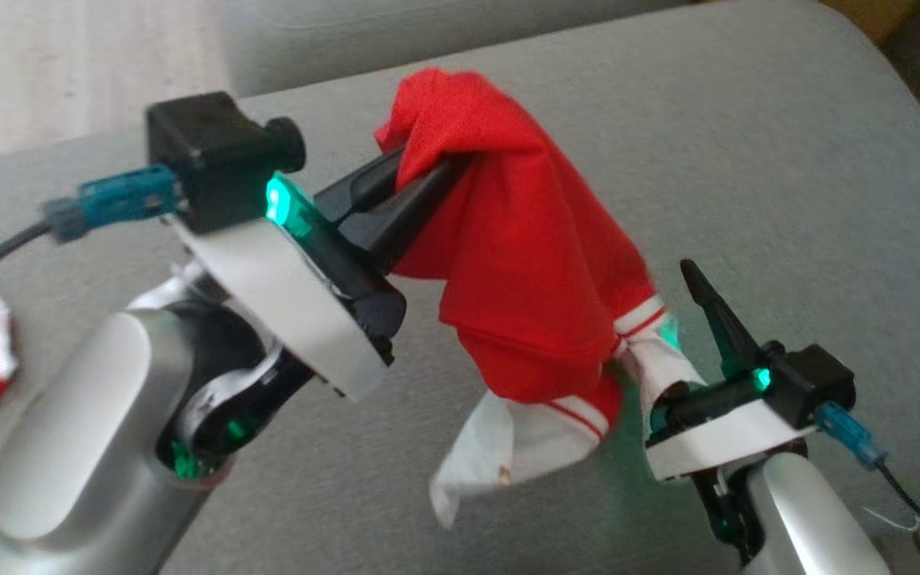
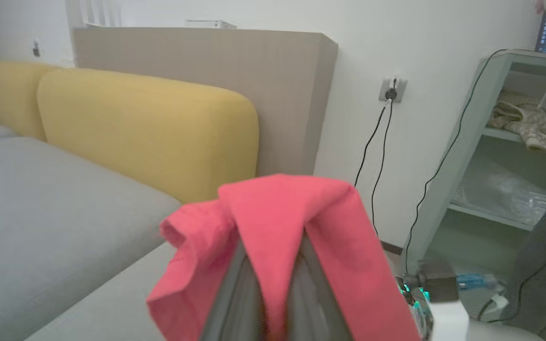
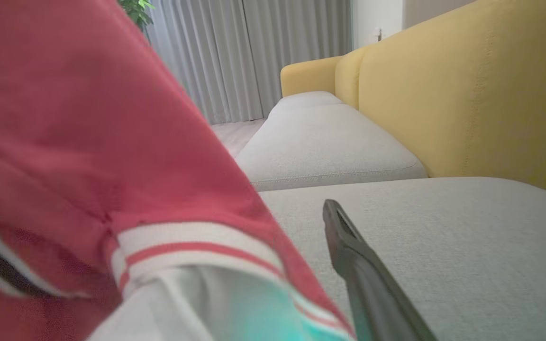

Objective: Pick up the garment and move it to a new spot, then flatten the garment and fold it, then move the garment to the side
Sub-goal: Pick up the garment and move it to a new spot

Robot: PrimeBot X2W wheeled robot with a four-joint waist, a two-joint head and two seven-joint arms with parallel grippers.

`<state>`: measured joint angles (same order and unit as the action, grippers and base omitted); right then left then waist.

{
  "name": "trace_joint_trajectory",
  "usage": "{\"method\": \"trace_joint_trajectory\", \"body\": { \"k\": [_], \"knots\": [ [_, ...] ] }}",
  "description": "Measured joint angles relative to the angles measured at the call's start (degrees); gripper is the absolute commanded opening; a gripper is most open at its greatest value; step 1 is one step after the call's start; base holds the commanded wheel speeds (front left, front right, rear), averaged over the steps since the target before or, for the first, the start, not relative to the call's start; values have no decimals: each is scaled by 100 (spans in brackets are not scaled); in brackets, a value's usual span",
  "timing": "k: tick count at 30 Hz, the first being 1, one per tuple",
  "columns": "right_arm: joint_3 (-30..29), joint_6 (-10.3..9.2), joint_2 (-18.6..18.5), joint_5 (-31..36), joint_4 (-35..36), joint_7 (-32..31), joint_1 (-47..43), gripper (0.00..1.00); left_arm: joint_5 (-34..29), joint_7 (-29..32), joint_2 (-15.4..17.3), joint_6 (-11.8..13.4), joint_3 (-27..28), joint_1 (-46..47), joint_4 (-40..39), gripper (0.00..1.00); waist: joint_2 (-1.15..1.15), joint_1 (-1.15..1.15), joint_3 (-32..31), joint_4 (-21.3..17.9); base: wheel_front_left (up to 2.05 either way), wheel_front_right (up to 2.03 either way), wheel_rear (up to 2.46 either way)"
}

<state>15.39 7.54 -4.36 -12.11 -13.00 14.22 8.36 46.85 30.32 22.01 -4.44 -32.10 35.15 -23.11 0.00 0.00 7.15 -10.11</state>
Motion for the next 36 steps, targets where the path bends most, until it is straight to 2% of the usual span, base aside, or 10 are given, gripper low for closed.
{"method": "trace_joint_trajectory", "body": {
  "k": [5, 10, 13, 20, 24, 25, 27, 28, 32, 36],
  "knots": [
    [36, 0, 27, -52, 152, 0, 51, 100, -24, 47, -9, 161, -56, -181, 859, 0, 0, 0, 161, -429, 0, 0, 0],
    [54, 0, 47, -52, 222, 0, 53, 100, -493, 25, 414, 274, 71, -198, 2226, 0, 0, 0, 359, -787, 0, 0, 0],
    [78, 0, 68, -81, 238, 0, 67, 100, -539, -118, 481, 399, 249, -191, 3067, 0, 0, 1, 470, -951, 0, 0, 0],
    [99, 0, 89, -97, 236, 0, 212, 100, -922, -710, 478, 628, 423, 107, 4618, 0, 0, 1, 631, -1135, 0, 0, 0],
    [94, 0, 90, -90, 226, 0, 212, 100, -975, -1034, 434, 703, 469, 249, 5223, 0, 0, 1, 608, -1118, 0, 0, 0],
    [93, 0, 90, -78, 221, 0, 212, 100, -1016, -1141, 433, 734, 483, 262, 5353, 31, 0, 1, 594, -1108, 0, 0, 0],
    [88, 0, 91, -35, 197, 0, 212, 100, -1060, -1386, 401, 783, 541, 264, 5566, 84, 0, 0, 561, -1081, 0, 0, 0],
    [77, 0, 91, -34, 193, 0, 211, 100, -1059, -1463, 371, 777, 565, 265, 5647, 100, 0, 0, 542, -1063, 0, 0, 0],
    [57, 0, 91, 2, 169, 8, 207, 100, -1027, -1779, 245, 671, 583, 255, 5806, 100, 0, 0, 437, -974, 0, 0, 0],
    [52, 0, 89, 69, 135, 15, 168, 100, -1025, -2361, 236, 699, 673, 116, 5715, 100, 0, 0, 284, -880, 0, 0, 0]
  ]
}}
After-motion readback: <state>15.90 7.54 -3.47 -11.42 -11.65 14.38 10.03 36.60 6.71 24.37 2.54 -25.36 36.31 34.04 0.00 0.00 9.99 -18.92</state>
